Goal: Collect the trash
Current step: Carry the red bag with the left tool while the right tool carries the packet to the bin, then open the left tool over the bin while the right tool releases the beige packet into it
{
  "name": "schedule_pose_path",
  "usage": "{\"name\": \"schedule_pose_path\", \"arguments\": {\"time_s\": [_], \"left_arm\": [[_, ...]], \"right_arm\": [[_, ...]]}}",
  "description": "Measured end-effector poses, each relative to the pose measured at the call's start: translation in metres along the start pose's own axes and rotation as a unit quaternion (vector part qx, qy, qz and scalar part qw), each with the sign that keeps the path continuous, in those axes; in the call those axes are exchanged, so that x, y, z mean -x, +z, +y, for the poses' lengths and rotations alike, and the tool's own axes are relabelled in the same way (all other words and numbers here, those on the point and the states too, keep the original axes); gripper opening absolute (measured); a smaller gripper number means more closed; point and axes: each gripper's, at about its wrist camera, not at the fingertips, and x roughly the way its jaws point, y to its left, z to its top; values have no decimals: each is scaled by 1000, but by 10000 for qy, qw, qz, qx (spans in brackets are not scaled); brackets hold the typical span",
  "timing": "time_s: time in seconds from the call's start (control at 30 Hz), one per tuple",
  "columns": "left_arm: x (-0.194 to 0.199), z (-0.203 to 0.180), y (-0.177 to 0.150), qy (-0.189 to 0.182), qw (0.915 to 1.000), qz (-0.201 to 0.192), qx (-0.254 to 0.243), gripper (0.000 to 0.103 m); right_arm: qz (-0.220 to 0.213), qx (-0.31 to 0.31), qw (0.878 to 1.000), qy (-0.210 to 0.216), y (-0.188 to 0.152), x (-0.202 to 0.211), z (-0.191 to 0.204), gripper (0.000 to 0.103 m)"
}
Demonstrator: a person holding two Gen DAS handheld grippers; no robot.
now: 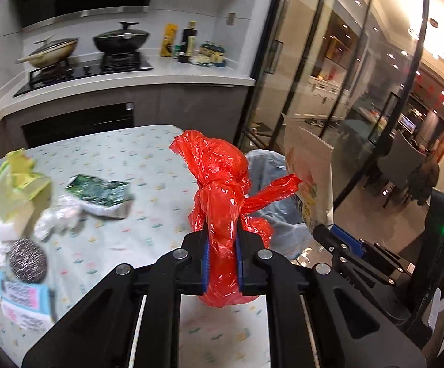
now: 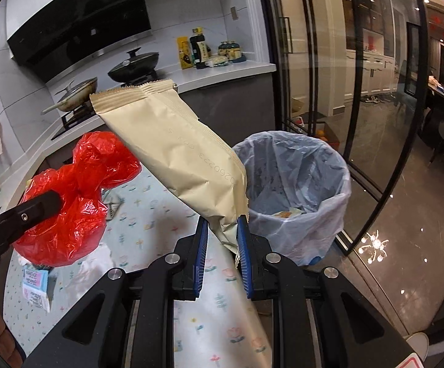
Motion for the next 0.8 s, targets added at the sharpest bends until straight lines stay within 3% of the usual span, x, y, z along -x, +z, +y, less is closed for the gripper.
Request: {"name": "schedule_pose_path", "arguments": {"time_s": [0.3,0.57,0.8], "left_arm": [[-76,-68,21,-410,9980,277,-403,12],[-138,-94,32,-556,9955,613,-463,12],[-173,-104,35,-462,9947,757,-526,13]], "right_arm": [[53,-339,9987,-385,22,-32,-66,18],[251,-540,9974,-414,34,-71,-97,18],[385,-633,9967,-333,41,-101,-104,18]]}}
